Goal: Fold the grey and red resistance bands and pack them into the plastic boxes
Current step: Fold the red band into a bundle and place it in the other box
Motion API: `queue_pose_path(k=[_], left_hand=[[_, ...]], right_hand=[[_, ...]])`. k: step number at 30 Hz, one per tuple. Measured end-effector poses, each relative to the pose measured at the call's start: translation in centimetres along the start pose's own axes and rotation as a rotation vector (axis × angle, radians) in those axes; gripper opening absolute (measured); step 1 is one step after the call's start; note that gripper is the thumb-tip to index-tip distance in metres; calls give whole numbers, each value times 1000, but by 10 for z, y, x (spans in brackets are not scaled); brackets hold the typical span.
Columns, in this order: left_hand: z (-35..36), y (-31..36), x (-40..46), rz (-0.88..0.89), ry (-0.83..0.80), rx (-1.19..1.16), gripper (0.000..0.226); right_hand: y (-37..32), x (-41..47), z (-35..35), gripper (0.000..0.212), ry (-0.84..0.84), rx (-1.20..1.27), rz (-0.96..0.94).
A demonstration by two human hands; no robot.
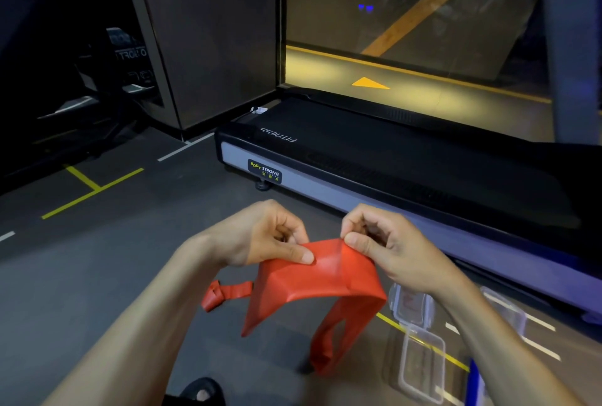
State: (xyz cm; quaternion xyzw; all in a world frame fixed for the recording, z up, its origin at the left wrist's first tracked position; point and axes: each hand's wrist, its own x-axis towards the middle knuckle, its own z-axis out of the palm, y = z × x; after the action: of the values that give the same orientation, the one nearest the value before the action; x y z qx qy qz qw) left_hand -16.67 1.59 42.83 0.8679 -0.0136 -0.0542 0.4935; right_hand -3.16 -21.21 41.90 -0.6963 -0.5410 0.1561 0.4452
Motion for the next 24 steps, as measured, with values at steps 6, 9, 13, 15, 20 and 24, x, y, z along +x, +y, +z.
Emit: queue_pose_path(k=[6,9,13,15,20,24], left_hand=[[0,1,1,51,49,-38,11],[1,3,1,53,52,-39,14],[2,2,1,61,56,-49,17],[3,3,2,84,54,-53,19],[11,8,7,127,43,-56,18],[21,10,13,138,60,100,25]], right_hand=[[3,-1,-5,7,20,34,8],[5,-1,-5,6,22,61,8],[9,0,-3,6,28,109,12],[11,0,-1,8,21,163,23],[13,0,9,12,-1,406,57],[7,4,30,5,7,488,41]])
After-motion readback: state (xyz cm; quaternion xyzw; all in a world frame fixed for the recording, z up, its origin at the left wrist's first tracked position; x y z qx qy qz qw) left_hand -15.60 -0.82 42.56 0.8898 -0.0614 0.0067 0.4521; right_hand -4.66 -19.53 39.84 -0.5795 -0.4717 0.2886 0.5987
